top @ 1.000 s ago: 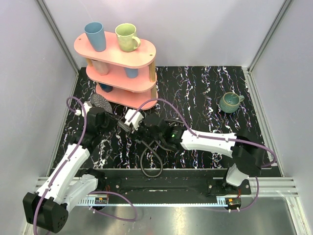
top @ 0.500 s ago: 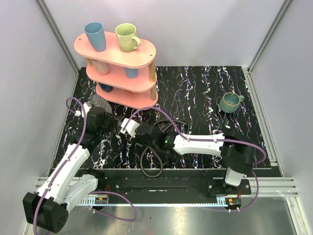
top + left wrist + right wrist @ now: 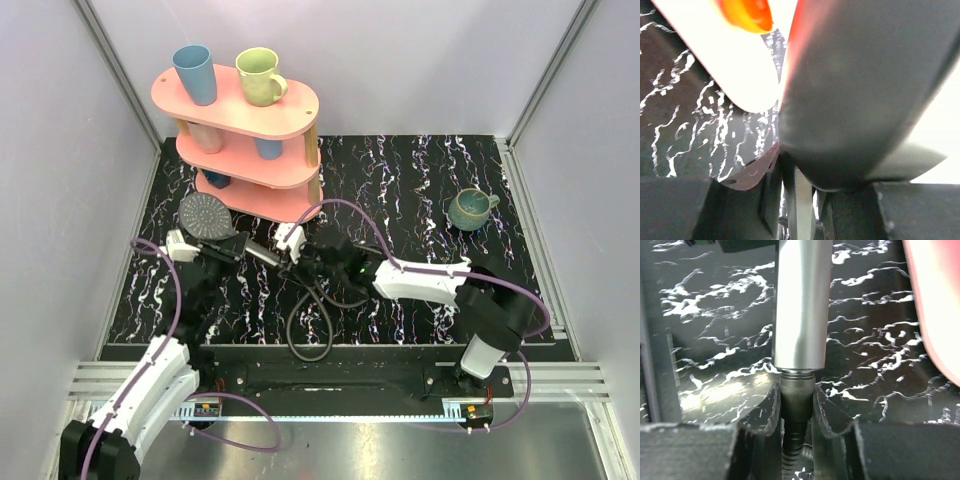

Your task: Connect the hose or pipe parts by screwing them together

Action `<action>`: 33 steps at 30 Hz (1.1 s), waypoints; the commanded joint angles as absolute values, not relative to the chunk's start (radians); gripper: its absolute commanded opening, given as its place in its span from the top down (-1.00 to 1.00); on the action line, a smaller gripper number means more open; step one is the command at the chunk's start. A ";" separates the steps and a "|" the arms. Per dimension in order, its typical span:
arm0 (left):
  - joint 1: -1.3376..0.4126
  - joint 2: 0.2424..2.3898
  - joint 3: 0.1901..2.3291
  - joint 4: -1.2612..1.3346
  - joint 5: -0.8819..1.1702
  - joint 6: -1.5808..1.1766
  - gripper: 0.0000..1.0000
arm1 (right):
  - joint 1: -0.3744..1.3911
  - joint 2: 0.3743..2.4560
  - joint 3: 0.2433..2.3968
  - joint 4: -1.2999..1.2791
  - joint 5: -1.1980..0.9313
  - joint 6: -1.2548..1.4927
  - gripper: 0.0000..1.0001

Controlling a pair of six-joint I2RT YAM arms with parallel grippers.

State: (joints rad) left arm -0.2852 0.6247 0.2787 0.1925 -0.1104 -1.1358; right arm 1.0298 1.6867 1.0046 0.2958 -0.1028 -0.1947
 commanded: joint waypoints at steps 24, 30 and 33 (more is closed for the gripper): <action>-0.298 0.967 0.075 1.209 -0.070 -1.040 1.00 | 0.672 1.879 1.416 0.176 -0.729 -0.158 -0.06; -0.298 0.816 0.303 0.565 -0.166 -1.011 1.00 | 0.684 1.737 1.184 0.316 -0.641 -0.129 -0.63; -0.298 0.753 0.385 0.347 -0.247 -1.012 1.00 | 0.709 1.639 1.102 0.318 -0.499 -0.184 -0.78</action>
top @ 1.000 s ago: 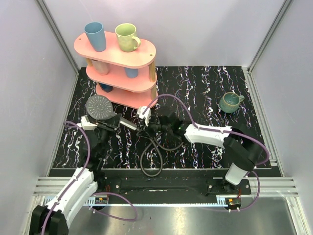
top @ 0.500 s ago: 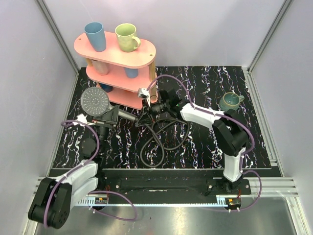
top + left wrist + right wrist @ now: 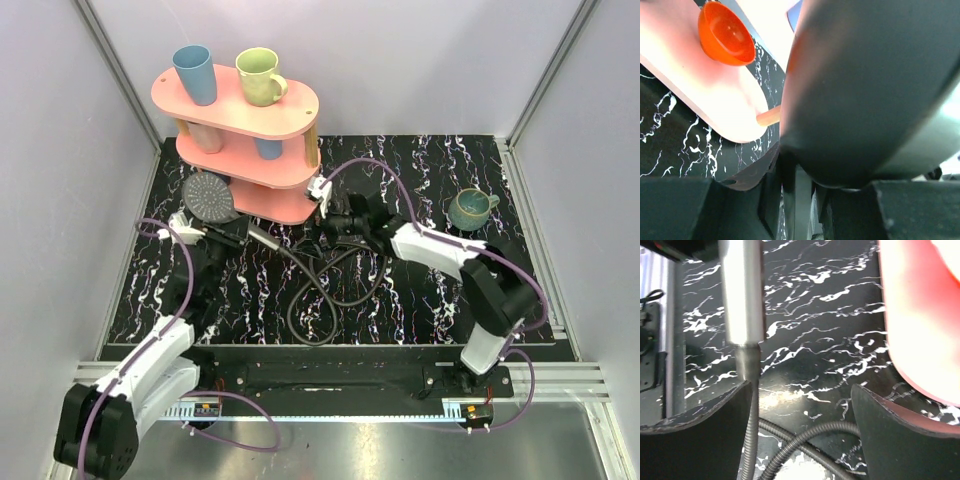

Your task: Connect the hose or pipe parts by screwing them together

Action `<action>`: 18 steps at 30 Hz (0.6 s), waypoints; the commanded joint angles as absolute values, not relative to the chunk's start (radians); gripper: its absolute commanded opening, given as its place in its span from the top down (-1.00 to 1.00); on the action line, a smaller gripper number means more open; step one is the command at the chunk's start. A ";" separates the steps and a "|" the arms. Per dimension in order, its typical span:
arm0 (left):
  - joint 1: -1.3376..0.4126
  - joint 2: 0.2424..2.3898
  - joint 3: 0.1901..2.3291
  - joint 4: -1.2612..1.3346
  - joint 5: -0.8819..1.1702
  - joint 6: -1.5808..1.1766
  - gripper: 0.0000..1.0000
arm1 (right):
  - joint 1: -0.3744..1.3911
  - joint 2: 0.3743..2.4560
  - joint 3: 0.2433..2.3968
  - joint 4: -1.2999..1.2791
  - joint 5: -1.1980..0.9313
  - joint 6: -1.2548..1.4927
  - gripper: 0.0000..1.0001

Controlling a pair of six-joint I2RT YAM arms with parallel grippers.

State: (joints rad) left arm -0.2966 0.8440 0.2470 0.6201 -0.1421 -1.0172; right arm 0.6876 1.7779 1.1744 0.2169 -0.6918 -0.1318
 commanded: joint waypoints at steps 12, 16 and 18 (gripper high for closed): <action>-0.298 0.779 0.690 -0.308 -0.341 -1.075 1.00 | 1.018 1.542 1.005 0.322 -0.029 -0.437 -0.95; -0.298 0.793 0.733 -0.388 -0.327 -1.123 1.00 | 1.089 1.583 1.029 0.362 0.101 -0.465 -0.87; -0.299 0.793 0.738 -0.396 -0.319 -1.144 1.00 | 1.123 1.627 1.048 0.367 0.187 -0.491 -0.80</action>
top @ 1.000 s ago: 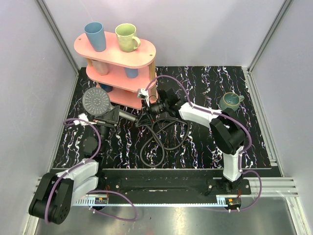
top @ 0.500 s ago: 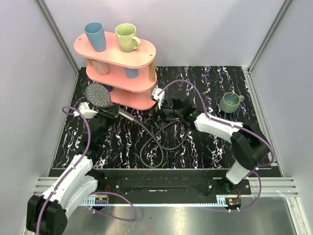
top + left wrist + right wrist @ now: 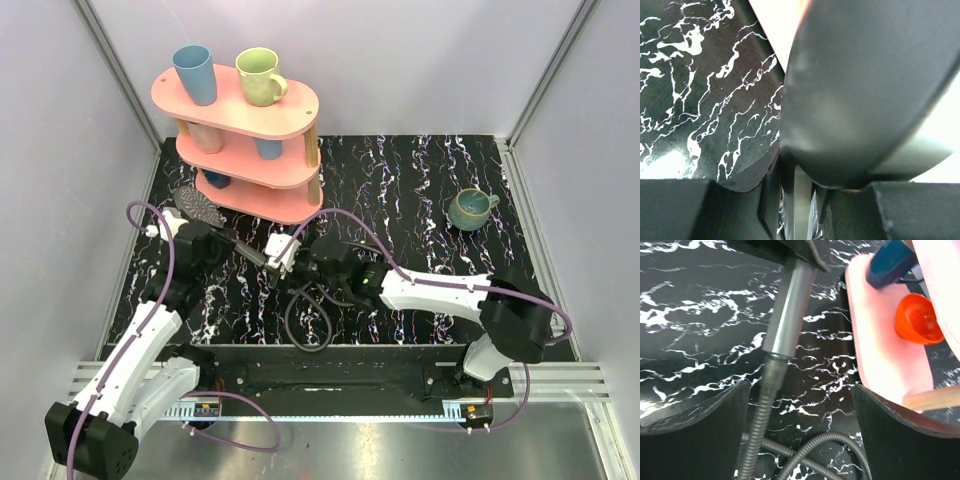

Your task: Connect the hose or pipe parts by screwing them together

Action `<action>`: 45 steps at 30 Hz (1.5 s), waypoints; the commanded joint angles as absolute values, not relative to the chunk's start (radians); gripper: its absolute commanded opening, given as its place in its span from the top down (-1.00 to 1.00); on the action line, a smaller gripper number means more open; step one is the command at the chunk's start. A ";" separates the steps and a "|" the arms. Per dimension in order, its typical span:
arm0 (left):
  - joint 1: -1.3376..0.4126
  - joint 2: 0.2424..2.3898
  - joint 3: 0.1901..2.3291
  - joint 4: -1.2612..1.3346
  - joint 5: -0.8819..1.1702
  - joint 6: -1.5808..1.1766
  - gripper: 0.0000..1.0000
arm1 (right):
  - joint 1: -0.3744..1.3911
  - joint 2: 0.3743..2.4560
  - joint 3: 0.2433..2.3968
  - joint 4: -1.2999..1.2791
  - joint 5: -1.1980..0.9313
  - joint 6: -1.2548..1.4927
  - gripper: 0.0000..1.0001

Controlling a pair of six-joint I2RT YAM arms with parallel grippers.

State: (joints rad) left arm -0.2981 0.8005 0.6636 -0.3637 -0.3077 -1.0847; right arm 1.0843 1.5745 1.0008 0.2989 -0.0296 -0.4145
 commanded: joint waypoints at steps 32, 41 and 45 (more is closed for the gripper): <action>-0.298 0.572 0.325 0.282 0.055 -1.091 1.00 | 0.912 1.687 1.155 0.496 -0.425 -0.038 1.00; -0.298 0.615 0.123 0.891 0.155 -1.040 1.00 | 0.720 1.853 1.224 0.818 -0.941 0.338 1.00; -0.298 0.678 0.078 1.090 0.210 -1.025 1.00 | 0.677 1.950 1.242 1.127 -1.063 0.645 1.00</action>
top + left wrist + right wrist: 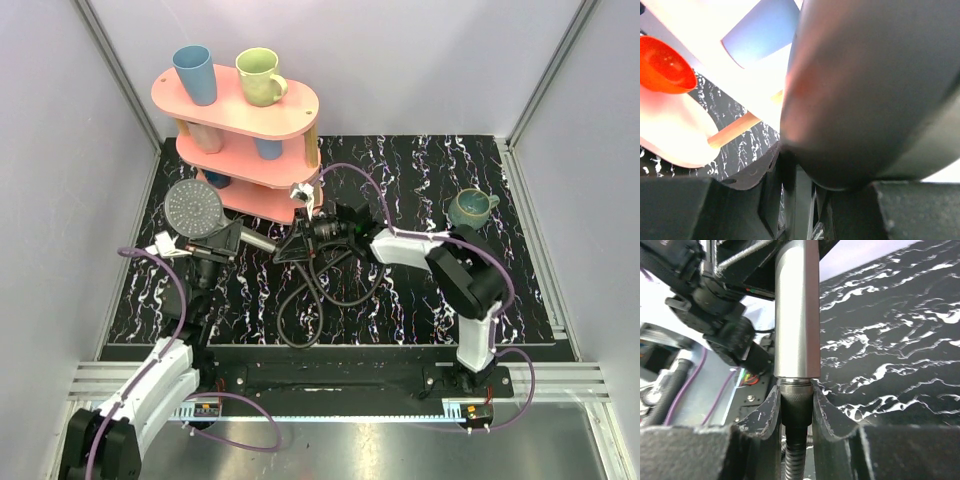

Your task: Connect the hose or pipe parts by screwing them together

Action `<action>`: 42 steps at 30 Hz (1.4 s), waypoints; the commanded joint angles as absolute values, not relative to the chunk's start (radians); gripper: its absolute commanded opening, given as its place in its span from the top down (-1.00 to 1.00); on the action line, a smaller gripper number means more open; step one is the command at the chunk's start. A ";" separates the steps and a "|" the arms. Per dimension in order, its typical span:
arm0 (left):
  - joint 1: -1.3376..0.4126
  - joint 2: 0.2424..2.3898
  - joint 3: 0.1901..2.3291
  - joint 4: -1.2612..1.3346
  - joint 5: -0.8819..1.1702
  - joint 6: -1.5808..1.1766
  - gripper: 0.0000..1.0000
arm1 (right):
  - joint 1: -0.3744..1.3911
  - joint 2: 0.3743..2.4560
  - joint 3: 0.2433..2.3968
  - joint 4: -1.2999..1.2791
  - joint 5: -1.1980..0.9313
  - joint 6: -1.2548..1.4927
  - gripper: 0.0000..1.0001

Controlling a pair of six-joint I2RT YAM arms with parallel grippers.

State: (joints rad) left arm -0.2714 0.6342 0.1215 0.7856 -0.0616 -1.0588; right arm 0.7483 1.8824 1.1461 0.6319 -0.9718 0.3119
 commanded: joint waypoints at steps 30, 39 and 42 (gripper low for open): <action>-0.298 0.696 0.770 -0.457 -0.276 -1.101 1.00 | 1.072 1.499 1.058 0.173 0.018 -0.251 -0.61; -0.298 0.746 0.828 -0.517 -0.224 -1.157 1.00 | 1.213 1.641 1.140 0.129 0.322 -0.356 -0.58; -0.298 0.741 0.821 -0.517 -0.213 -1.172 1.00 | 1.244 1.680 1.167 0.152 0.412 -0.394 -0.46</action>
